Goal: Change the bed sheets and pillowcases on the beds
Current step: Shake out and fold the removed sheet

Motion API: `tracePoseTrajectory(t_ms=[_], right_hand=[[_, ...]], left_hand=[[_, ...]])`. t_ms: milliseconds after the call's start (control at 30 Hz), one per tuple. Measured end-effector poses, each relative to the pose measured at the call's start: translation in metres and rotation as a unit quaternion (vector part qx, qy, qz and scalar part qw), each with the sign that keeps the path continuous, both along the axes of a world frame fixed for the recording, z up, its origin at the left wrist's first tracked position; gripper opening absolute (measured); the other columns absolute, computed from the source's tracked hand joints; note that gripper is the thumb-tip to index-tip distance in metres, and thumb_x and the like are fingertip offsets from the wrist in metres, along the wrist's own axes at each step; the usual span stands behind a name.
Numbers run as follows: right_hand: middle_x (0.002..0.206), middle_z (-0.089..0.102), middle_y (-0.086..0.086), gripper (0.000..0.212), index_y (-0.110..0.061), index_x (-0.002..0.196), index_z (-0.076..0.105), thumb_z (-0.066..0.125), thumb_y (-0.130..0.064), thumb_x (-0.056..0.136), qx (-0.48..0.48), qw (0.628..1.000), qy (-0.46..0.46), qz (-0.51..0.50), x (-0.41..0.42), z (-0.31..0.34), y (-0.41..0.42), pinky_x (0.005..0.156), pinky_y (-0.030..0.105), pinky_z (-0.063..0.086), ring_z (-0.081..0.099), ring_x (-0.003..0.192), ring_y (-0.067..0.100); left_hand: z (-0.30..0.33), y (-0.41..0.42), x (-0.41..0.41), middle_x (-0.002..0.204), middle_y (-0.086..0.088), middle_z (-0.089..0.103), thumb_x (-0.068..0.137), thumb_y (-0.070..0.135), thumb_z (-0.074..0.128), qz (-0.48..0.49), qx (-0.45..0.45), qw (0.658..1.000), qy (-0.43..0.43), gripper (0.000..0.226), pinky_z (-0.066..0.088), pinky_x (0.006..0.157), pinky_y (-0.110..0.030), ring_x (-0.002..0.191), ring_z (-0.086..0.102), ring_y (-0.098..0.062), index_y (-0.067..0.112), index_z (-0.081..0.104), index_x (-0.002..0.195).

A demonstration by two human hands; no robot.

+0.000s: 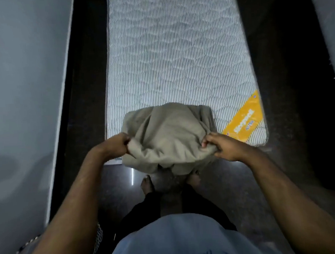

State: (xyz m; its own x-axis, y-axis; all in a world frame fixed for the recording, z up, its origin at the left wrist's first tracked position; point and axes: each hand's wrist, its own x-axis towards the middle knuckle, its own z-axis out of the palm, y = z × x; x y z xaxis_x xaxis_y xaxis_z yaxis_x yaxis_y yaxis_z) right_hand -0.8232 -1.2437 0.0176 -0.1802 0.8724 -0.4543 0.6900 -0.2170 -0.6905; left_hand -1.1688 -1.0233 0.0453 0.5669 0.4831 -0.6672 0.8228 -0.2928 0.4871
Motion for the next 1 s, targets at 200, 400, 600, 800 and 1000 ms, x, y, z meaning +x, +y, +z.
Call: tracePoseTrajectory(t_ms=[200,400,600,800,1000], right_hand=[[0.102,0.058,0.000,0.042,-0.020,0.114,0.065,0.058,0.003,0.080,-0.191,0.978,-0.070,0.048,-0.052,-0.051,-0.054,0.078,0.028,0.045,0.057,0.091,0.019],[0.108,0.071,0.010,0.026,-0.013,0.111,0.068,0.051,-0.003,0.094,-0.123,0.978,-0.065,-0.153,-0.088,-0.074,-0.065,0.083,0.029,0.049,0.065,0.095,0.024],[0.100,0.069,0.003,0.022,-0.010,0.109,0.070,0.057,-0.003,0.093,-0.008,0.954,-0.052,-0.295,-0.093,-0.057,-0.012,0.071,0.016,0.042,0.061,0.084,0.014],[0.097,0.066,0.000,0.024,-0.012,0.109,0.070,0.056,-0.004,0.092,0.006,0.919,-0.038,-0.393,-0.072,-0.063,0.040,0.060,0.012,0.042,0.060,0.084,0.014],[0.095,0.075,0.004,0.013,-0.024,0.081,0.069,0.061,-0.016,0.088,-0.035,0.890,-0.025,-0.455,-0.028,-0.123,0.101,0.087,0.040,0.058,0.071,0.094,0.024]], left_hand=[[-0.053,-0.057,-0.019,0.094,-0.008,0.073,0.083,-0.003,0.056,-0.199,-0.133,0.947,0.214,0.044,0.057,0.061,-0.027,0.070,0.066,-0.017,0.017,0.069,0.120],[-0.071,-0.079,-0.028,0.137,-0.016,0.059,0.093,0.000,0.053,-0.088,-0.036,0.988,0.122,0.048,0.052,0.085,-0.030,0.116,0.062,-0.031,0.013,0.057,0.139],[-0.061,-0.074,-0.004,0.115,-0.012,0.071,0.093,0.012,0.060,0.046,0.048,0.998,-0.016,0.039,0.049,0.095,-0.034,0.111,0.064,-0.031,0.014,0.062,0.132],[-0.066,-0.051,0.037,0.108,-0.008,0.072,0.093,0.015,0.064,0.147,0.061,0.983,-0.093,0.030,0.054,0.089,-0.037,0.104,0.066,-0.027,0.009,0.067,0.123],[-0.115,-0.010,0.072,0.107,-0.003,0.071,0.094,0.015,0.062,0.217,0.083,0.970,-0.078,0.025,0.049,0.083,-0.023,0.104,0.067,-0.022,0.013,0.071,0.118]])
